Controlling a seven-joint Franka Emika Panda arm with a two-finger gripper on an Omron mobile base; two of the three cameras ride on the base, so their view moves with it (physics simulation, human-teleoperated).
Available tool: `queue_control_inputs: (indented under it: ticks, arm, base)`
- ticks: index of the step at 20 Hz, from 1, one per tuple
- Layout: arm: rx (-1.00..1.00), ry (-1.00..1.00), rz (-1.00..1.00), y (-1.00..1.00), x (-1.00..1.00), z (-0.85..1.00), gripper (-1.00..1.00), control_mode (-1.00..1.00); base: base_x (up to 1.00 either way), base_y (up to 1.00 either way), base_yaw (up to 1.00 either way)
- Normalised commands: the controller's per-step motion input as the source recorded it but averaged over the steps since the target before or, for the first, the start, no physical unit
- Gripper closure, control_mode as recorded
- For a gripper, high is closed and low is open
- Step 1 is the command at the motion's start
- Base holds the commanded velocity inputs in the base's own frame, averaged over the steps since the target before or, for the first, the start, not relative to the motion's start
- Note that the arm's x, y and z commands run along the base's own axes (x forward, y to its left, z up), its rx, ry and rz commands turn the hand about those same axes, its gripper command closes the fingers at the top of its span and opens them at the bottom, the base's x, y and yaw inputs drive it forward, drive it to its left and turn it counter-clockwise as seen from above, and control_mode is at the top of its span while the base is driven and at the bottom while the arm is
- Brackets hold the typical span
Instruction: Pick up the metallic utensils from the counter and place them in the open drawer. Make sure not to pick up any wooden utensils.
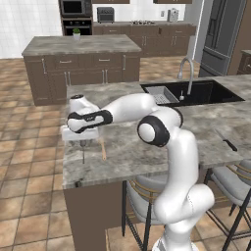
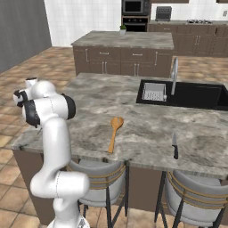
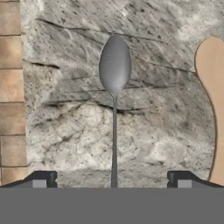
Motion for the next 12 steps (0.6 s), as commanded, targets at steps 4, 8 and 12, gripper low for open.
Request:
queue_control_inputs:
  ticks: [4, 8, 12]
  arm:
    - [0.00, 0.00, 0.00, -0.10, 0.24, -0.09, -1.00, -1.00]
    - [0.00, 0.02, 0.00, 0.00, 0.06, -0.29, -1.00, -1.00]
    - [0.00, 0.06, 0.00, 0.00, 0.00, -0.32, -1.00, -1.00]
  base:
    - [0.00, 0.00, 0.00]
    - [0.00, 0.00, 0.00]
    - [0.00, 0.00, 0.00]
